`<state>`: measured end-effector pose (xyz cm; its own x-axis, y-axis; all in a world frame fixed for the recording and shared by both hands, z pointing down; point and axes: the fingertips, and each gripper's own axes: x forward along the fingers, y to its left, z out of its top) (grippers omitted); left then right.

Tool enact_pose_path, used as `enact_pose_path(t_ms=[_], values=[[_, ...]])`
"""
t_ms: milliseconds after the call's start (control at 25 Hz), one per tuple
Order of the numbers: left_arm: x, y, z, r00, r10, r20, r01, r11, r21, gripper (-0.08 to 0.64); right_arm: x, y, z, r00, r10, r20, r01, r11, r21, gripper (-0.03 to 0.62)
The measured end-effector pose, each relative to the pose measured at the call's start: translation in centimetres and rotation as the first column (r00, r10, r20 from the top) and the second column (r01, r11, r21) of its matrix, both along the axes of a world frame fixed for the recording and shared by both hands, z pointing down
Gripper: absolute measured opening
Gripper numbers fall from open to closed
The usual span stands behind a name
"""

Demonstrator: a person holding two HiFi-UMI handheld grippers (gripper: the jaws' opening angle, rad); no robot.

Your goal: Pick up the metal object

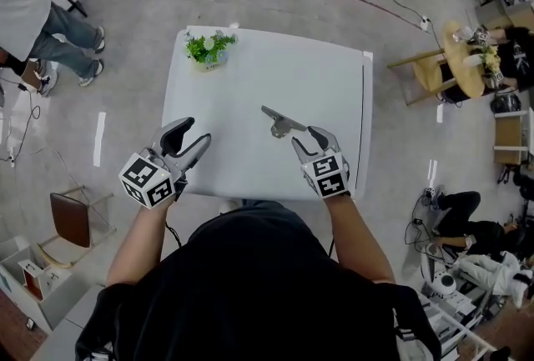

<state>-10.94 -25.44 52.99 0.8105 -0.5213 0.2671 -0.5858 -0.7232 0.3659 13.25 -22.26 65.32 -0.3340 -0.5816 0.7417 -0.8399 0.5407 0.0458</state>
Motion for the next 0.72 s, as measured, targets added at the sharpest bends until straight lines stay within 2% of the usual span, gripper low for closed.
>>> enact_pose_path(t_ms=[720], values=[[0.6, -0.7, 1.4, 0.999, -0.036, 0.031, 0.038, 0.998, -0.04, 0.214, -0.8, -0.7, 5.9, 0.981, -0.16, -0.114, 0.151, 0.985, -0.082, 0.207]])
